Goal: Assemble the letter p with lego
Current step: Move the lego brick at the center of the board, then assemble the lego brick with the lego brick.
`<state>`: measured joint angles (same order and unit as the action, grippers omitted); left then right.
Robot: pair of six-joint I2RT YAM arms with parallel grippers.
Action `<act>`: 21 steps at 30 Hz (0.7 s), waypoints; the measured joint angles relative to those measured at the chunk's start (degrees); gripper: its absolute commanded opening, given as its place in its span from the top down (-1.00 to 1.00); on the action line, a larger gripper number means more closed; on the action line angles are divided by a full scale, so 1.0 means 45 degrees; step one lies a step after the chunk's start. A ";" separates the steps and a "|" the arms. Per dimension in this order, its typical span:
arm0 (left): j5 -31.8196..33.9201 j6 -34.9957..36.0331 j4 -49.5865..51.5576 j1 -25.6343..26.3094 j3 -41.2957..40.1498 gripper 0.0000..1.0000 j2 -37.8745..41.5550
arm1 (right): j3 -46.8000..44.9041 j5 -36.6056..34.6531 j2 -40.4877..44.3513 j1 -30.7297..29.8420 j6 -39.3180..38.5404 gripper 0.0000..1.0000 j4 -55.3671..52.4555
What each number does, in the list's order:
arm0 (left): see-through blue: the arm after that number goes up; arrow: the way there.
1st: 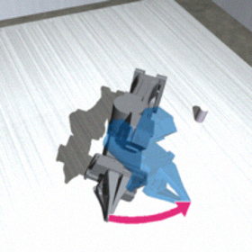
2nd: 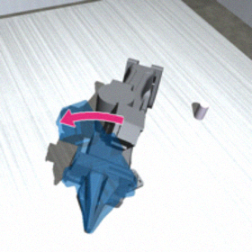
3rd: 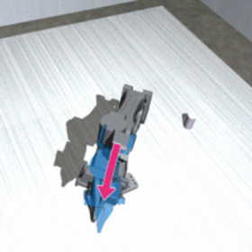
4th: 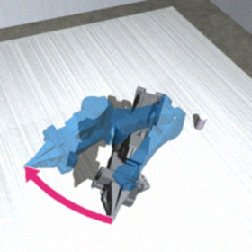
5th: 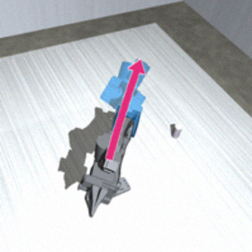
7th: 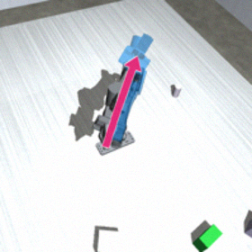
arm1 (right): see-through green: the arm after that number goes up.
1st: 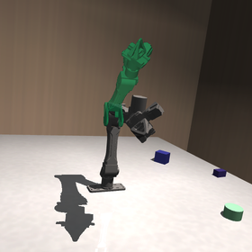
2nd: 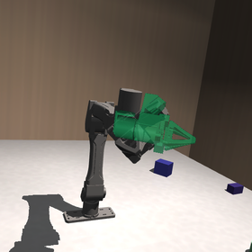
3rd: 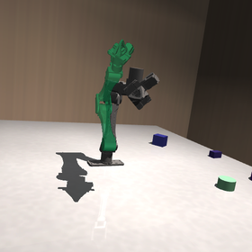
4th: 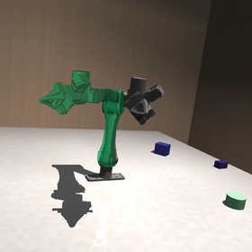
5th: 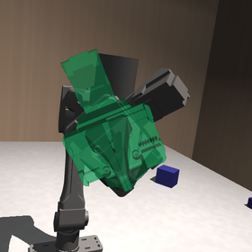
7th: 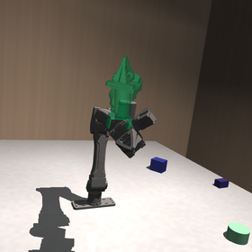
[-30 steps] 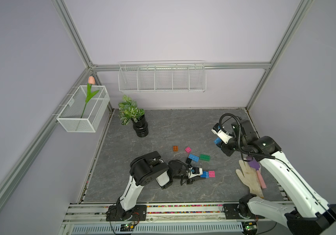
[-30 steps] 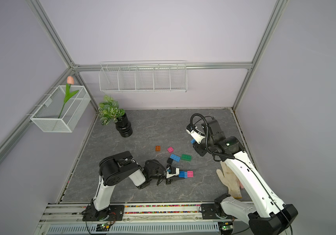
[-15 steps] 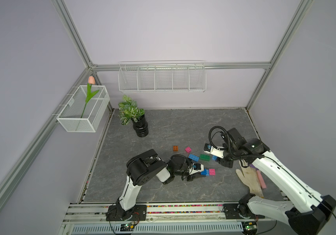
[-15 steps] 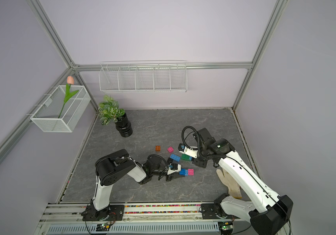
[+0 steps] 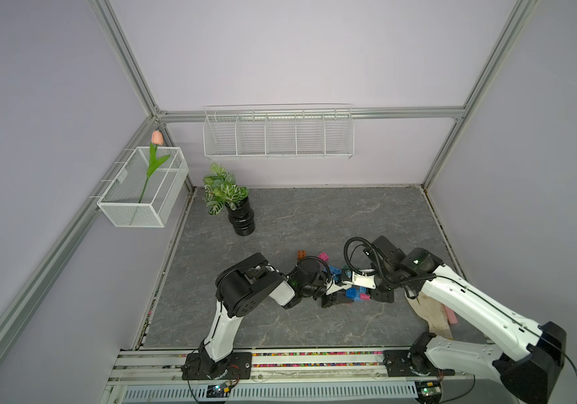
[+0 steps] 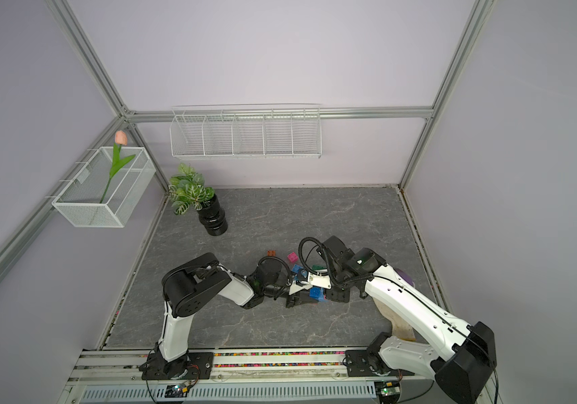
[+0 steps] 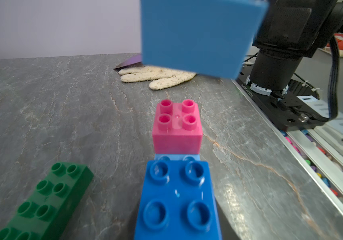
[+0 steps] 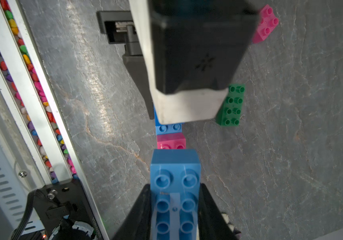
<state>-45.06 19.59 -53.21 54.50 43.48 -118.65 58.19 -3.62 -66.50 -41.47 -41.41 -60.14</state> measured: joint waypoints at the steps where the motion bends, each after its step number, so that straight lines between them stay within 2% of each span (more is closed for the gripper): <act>1: -0.0102 -0.0029 -0.0107 -0.0029 0.0024 1.00 -0.0073 | -0.0083 0.0044 0.0000 -0.0068 0.0000 0.55 0.0175; 21: -0.0899 -0.0102 -0.0476 -0.0189 0.0539 1.00 -0.0704 | -0.0597 0.0442 -0.1122 -0.0393 -0.0233 0.56 0.1914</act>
<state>-49.10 19.14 -55.35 53.65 45.91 -121.82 55.51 -1.63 -71.55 -43.24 -42.46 -51.53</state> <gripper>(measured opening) 0.332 0.335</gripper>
